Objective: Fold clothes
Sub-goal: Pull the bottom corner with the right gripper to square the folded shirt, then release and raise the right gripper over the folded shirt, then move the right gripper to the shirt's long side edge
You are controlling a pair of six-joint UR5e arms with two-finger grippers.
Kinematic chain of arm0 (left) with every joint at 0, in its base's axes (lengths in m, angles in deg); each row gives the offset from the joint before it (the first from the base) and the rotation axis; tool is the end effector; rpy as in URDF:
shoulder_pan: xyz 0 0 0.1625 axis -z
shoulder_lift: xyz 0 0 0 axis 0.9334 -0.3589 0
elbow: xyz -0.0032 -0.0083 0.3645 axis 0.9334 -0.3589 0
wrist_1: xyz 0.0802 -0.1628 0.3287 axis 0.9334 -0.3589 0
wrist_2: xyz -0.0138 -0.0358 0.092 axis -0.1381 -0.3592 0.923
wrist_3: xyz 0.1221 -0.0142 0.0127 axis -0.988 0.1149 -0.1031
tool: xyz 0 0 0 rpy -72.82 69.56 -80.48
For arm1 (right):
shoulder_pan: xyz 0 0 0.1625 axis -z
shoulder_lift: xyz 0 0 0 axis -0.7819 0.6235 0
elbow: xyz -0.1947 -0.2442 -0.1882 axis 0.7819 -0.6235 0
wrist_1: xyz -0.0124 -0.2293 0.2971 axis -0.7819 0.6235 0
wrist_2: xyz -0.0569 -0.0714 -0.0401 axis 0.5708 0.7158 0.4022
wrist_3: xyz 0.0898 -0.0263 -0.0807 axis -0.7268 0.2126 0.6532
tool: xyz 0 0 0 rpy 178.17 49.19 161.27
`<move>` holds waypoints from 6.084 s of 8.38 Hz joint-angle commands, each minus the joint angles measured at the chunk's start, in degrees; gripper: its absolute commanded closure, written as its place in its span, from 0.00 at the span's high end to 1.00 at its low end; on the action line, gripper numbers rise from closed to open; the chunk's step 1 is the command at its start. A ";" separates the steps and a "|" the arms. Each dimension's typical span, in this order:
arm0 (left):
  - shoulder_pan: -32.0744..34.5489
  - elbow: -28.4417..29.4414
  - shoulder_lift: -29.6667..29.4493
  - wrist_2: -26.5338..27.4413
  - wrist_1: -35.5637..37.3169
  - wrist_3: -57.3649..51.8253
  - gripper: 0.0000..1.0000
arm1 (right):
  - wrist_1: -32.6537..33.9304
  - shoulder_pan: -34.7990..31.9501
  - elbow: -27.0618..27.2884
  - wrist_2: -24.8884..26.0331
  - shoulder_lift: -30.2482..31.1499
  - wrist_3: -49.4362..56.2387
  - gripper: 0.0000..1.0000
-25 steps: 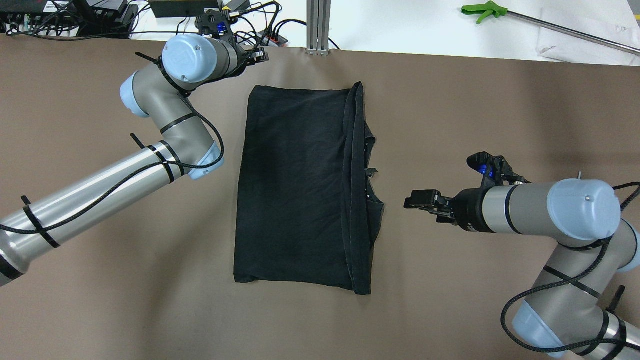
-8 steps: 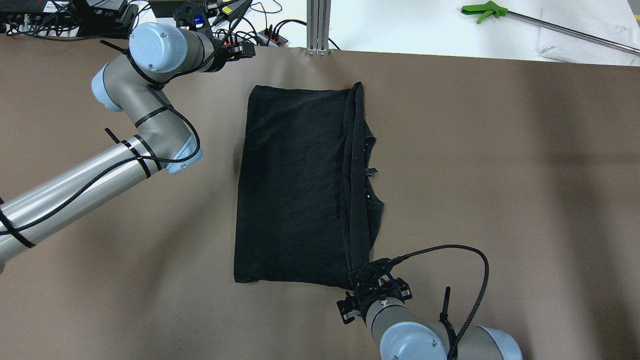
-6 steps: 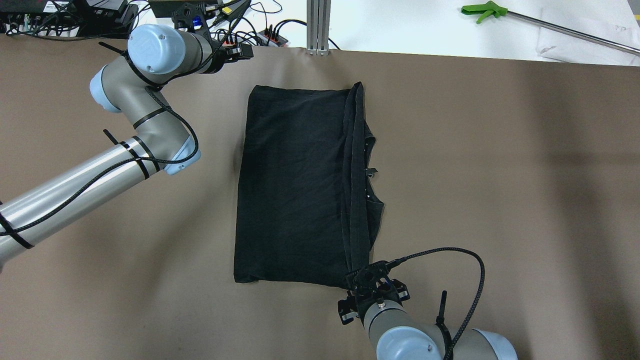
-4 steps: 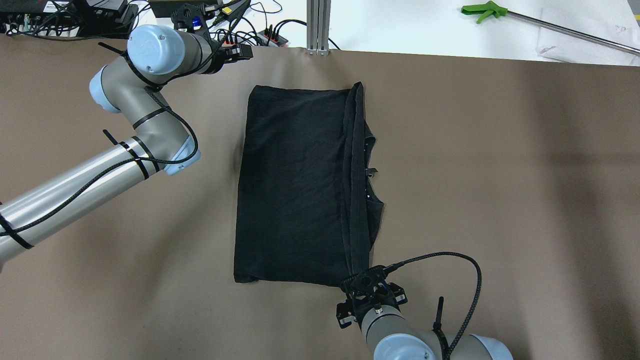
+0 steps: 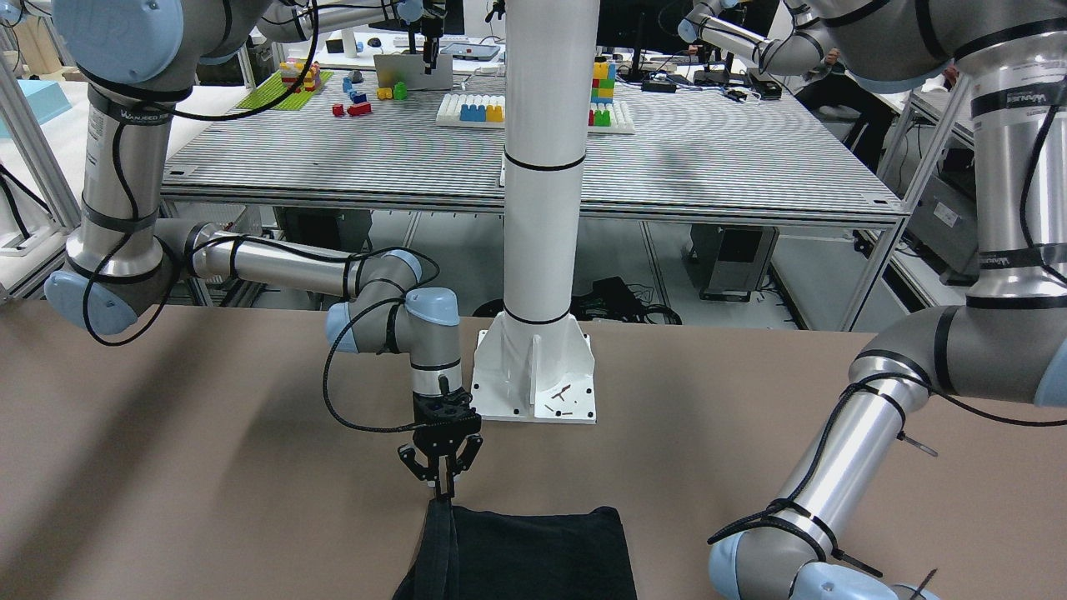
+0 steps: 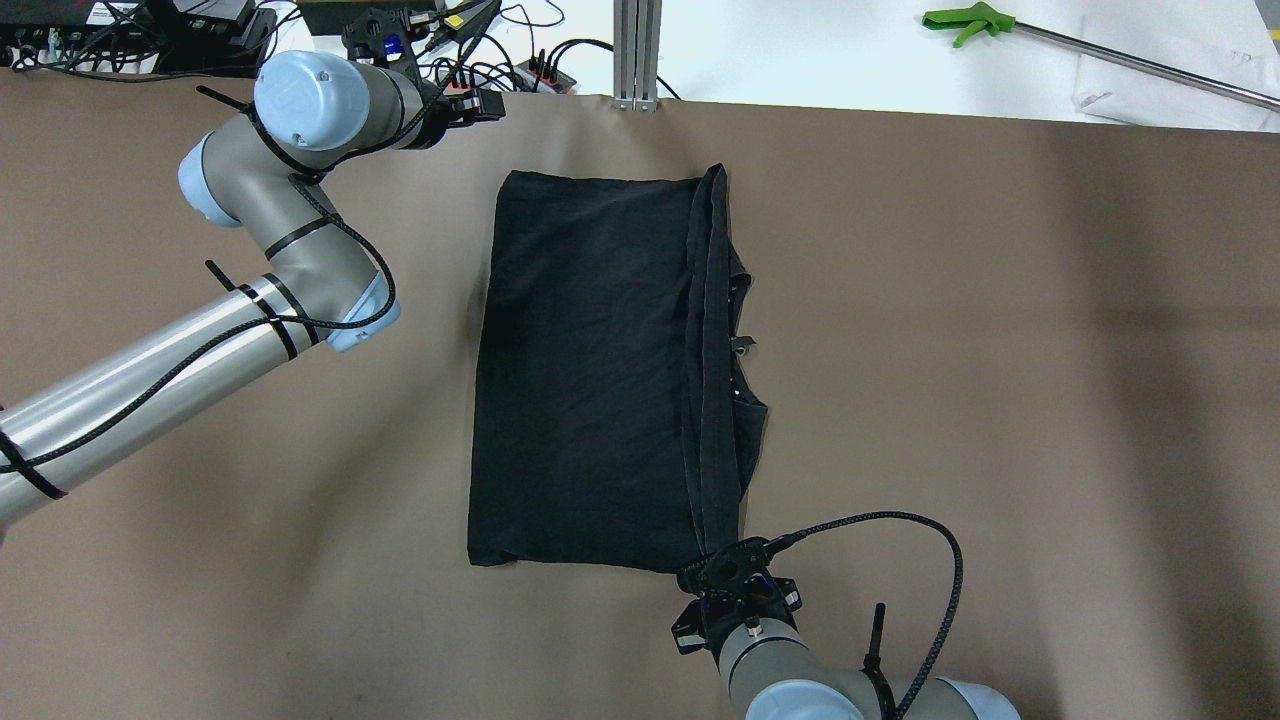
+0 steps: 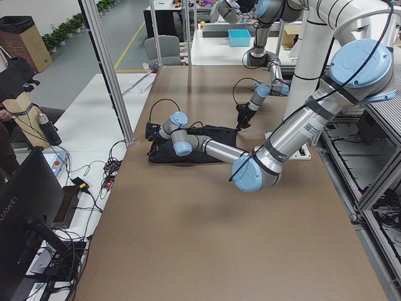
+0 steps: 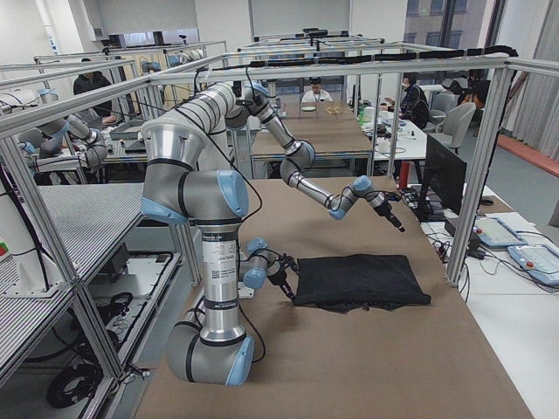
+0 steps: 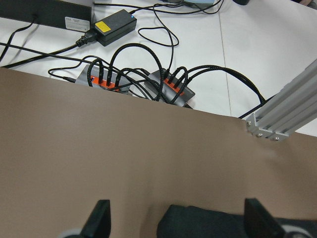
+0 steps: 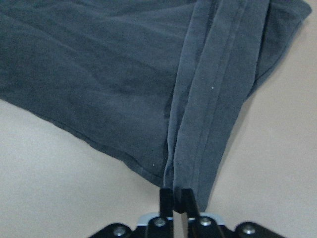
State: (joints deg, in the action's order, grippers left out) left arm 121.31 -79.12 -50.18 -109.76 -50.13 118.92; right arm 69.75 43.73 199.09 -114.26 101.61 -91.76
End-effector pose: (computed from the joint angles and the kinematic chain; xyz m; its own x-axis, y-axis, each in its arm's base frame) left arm 0.3655 -0.6769 0.2469 0.4777 -0.0716 -0.8756 0.6242 0.7290 0.2810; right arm -0.5152 -0.2494 0.2760 0.7367 -0.3526 0.5771 -0.0589 0.8166 0.5742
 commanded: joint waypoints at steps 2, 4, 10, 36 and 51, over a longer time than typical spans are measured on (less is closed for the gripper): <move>-0.31 -0.04 0.27 0.08 -0.22 0.52 0.95 | -0.18 -0.12 0.18 0.72 0.12 -2.00 0.00; -0.40 -0.04 0.36 0.17 -0.49 0.70 0.95 | -0.18 -1.78 0.53 0.46 0.29 -2.28 0.00; -0.22 -0.48 0.36 0.26 -0.40 0.09 0.95 | -4.92 -8.83 3.33 -13.02 8.09 -8.92 0.00; -0.31 -0.57 1.85 -1.06 -0.75 -3.43 0.95 | -9.40 -29.13 -44.43 -3.95 -29.57 -7.47 0.93; -0.40 -0.48 1.76 -0.97 -0.66 -3.43 0.95 | -11.34 -30.89 -49.74 -3.15 -30.64 0.53 0.68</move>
State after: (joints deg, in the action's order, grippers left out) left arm 120.94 -79.60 -48.37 -110.73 -50.79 115.54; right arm 58.49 12.80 150.21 -117.48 70.93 -91.33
